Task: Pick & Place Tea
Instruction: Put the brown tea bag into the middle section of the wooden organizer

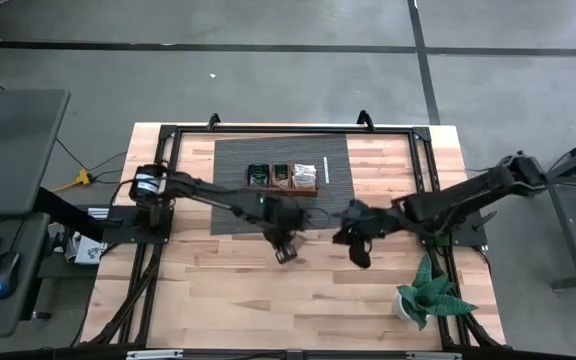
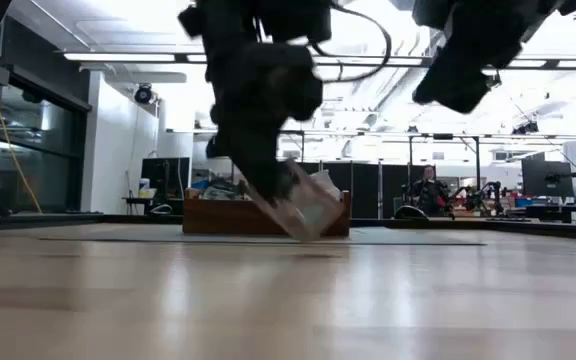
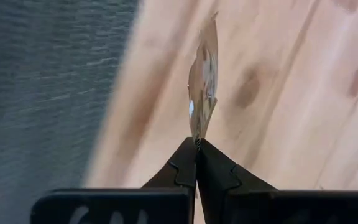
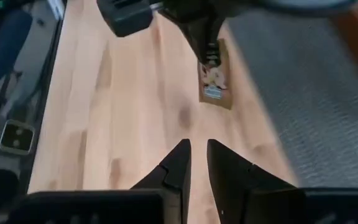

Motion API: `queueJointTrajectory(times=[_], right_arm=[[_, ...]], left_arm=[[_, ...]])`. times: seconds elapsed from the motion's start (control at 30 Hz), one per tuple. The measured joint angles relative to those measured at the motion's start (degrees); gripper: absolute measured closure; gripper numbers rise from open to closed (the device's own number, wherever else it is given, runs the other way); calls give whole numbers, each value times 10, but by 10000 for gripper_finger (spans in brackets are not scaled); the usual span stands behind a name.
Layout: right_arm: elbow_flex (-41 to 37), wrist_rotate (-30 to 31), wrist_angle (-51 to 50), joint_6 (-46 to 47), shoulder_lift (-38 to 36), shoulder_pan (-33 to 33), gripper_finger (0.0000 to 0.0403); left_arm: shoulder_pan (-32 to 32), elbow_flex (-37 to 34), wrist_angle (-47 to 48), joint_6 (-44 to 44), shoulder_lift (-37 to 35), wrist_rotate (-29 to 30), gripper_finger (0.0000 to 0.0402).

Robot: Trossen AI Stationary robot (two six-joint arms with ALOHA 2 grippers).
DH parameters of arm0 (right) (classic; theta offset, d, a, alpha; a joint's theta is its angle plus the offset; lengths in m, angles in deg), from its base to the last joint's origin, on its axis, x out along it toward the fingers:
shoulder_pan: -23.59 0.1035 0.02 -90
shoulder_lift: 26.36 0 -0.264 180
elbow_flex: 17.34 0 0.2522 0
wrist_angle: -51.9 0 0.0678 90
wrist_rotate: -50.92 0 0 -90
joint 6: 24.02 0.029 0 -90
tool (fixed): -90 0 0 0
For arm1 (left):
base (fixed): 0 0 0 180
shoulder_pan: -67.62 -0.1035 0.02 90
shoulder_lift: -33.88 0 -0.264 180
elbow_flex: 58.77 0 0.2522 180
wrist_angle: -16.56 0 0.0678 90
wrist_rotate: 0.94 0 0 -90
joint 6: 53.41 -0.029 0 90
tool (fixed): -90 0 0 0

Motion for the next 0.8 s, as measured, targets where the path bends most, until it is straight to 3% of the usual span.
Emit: queueJointTrajectory(times=[0.2, 0.37, 0.57, 0.8], right_arm=[[0, 2, -15, -53, -47, -64, 361], [0, -8, -24, -55, -49, -107, 362], [0, -12, -20, -38, -46, -141, 364], [0, -16, -6, 24, -45, -163, 364]], left_arm=[[-59, 99, 176, -124, -6, 68, 401], [-98, 142, 229, -190, -6, 89, 401], [-137, 164, 286, -269, -7, 156, 401], [-166, 167, 291, -404, -7, 187, 401]])
